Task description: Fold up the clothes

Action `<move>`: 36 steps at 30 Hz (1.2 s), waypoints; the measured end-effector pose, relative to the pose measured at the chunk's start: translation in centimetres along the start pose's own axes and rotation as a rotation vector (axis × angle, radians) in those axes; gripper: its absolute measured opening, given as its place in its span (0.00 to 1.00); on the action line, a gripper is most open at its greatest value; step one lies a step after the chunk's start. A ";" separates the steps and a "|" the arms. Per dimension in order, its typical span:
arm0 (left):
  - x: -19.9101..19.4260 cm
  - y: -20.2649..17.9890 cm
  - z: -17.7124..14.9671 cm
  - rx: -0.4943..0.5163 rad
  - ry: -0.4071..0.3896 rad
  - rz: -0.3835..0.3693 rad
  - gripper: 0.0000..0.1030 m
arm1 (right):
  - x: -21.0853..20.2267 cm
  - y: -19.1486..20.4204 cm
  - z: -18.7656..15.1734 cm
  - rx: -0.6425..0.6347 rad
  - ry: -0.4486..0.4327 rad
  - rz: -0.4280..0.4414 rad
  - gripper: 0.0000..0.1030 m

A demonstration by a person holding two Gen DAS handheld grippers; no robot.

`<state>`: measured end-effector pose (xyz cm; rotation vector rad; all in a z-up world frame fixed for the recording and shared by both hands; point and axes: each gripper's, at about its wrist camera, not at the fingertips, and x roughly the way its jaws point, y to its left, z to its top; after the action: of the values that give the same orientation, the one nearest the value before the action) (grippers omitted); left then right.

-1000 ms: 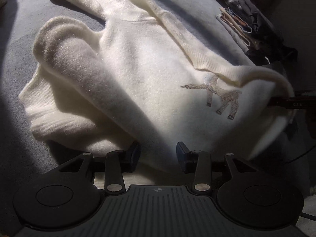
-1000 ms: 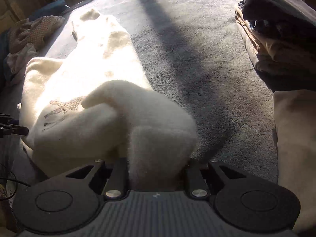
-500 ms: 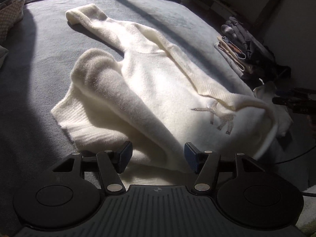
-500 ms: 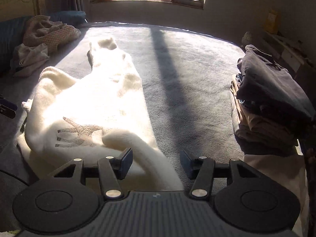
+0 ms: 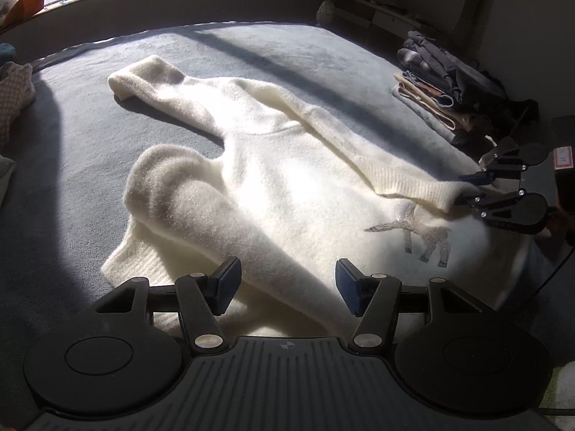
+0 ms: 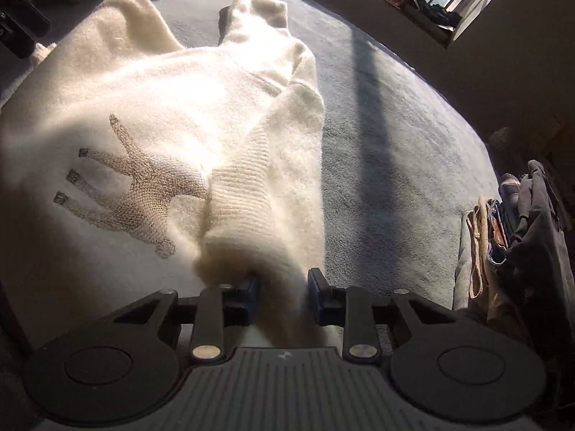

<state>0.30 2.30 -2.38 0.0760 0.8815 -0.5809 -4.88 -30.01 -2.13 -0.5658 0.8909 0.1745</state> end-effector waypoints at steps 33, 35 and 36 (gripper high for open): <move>25.8 -14.4 17.3 1.396 0.080 -0.228 0.64 | 7.5 -15.6 -11.4 0.969 -0.173 0.467 0.18; 27.5 -14.7 17.7 1.464 0.149 -0.248 0.64 | 8.1 -15.8 -11.7 0.978 -0.164 0.482 0.18; 28.3 -14.8 17.8 1.476 0.181 -0.263 0.64 | 8.4 -15.9 -11.8 0.983 -0.159 0.487 0.18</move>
<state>19.30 -28.11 -9.46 1.3745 0.4662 -1.3886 -1.83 -50.41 -8.26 0.5790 0.8306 0.1917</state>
